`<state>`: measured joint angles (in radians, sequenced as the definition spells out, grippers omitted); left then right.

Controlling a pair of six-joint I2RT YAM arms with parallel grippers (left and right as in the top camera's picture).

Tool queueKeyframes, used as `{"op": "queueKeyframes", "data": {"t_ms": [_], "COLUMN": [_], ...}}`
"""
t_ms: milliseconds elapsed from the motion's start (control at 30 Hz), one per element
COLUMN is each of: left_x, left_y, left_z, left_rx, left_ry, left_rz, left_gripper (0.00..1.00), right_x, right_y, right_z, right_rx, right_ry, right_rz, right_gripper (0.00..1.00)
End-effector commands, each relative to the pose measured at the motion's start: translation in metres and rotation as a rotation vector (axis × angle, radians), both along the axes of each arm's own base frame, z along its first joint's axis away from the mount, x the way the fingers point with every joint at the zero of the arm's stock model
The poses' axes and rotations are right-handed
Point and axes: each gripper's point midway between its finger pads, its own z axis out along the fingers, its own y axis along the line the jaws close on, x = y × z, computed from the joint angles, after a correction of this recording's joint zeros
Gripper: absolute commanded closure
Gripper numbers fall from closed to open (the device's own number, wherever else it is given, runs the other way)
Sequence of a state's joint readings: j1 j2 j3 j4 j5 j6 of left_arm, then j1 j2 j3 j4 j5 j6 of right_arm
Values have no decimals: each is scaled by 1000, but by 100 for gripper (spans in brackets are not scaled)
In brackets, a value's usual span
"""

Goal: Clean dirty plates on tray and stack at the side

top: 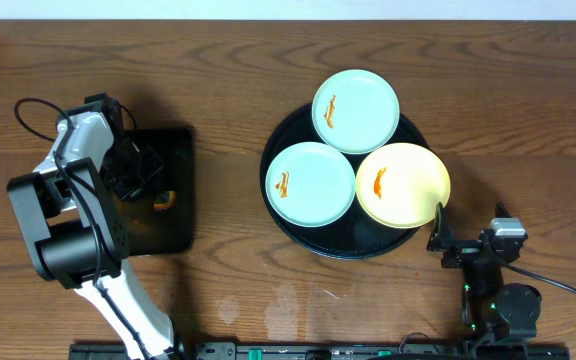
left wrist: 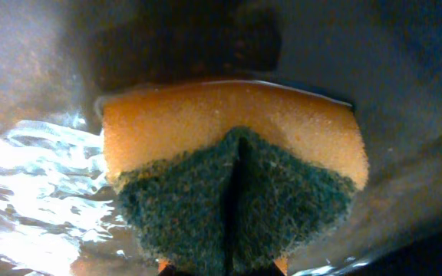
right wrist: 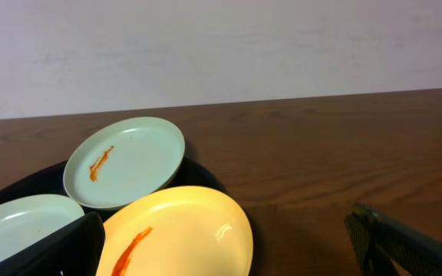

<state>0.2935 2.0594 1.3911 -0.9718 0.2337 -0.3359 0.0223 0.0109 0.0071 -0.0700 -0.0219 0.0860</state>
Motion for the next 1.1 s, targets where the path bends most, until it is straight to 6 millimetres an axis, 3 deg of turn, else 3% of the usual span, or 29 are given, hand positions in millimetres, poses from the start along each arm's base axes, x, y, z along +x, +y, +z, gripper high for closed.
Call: {"op": "queueKeyframes", "data": {"t_ms": [0,367,467,533,733,833,867,1067], "left_x": [14,32,36,38,29,27,28,38], "left_y": [10,15,19,26,25,25,25,28], "left_z": [26,119,134,129,75,68,73,160], "left_rx": [52,141,181,218,190,183,186,252], "left_ry": [-81,-365,-424,-424,-317,-293,-304,-511], "left_rz": [-9,-5,-25,-21,-26,-26,-25,-14], "left_gripper": [93,93,93,92,93,93,93,92], "right_x": [0,0,0,0,0,0,0,0], "right_y": [-3,-3,-3,-3,-3,-3,-3,-3], "right_z": [-1,-1,-1,-1,-1,-1,-1,-1], "right_rx": [-13,-13,-13,-13,-13,-13,-13,-13], "right_ry": [1,0,1,1,0,0,1,1], "right_rz": [-15,-15,-15,-15,-15,-15,-15,-15], "right_gripper": [1,1,1,1,1,1,1,1]}}
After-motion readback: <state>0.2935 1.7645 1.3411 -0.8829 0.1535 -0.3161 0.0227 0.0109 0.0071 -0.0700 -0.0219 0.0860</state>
